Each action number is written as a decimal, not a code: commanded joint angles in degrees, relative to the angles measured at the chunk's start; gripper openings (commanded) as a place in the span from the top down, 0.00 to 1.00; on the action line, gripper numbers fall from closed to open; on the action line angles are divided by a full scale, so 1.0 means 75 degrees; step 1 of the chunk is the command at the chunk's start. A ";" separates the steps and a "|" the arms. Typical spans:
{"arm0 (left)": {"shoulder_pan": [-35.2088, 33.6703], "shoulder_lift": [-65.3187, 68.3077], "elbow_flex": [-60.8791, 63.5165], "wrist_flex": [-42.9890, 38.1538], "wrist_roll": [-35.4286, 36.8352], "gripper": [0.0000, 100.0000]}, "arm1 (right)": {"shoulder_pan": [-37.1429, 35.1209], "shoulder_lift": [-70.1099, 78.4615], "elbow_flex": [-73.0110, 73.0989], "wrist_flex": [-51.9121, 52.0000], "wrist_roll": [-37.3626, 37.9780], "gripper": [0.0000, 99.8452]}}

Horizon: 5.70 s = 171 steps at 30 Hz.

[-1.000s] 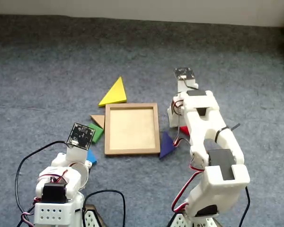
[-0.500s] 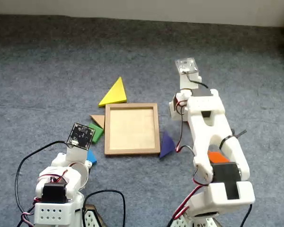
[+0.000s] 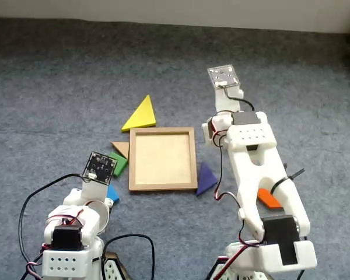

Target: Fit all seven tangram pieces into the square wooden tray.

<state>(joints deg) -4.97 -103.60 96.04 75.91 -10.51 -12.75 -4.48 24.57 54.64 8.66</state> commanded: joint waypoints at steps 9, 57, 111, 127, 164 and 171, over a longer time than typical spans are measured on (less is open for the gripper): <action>-0.0088 -0.0064 0.0158 0.0035 0.0070 0.99 | 0.0568 0.2374 -0.2561 0.0862 0.0035 0.68; -0.0088 -0.0064 0.0158 0.0035 0.0070 0.99 | 0.0815 0.3968 -0.3663 0.1682 0.0574 0.79; -0.0088 -0.0064 0.0158 0.0035 0.0070 0.99 | 0.1260 0.4519 -0.5093 0.2057 0.0117 0.64; -0.0088 -0.0064 0.0158 0.0035 0.0070 0.99 | 0.1424 0.5316 -0.5972 0.2268 0.0164 0.75; -0.0088 -0.0064 0.0158 0.0035 0.0070 0.99 | 0.0147 0.2655 -0.6171 0.4273 0.0539 0.80; -0.0088 -0.0064 0.0158 0.0035 0.0070 0.99 | 0.1155 0.3792 -0.6230 0.3546 0.0586 0.73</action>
<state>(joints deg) -4.97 -103.60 96.04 75.91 -10.51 -7.30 22.15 -19.30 84.00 12.35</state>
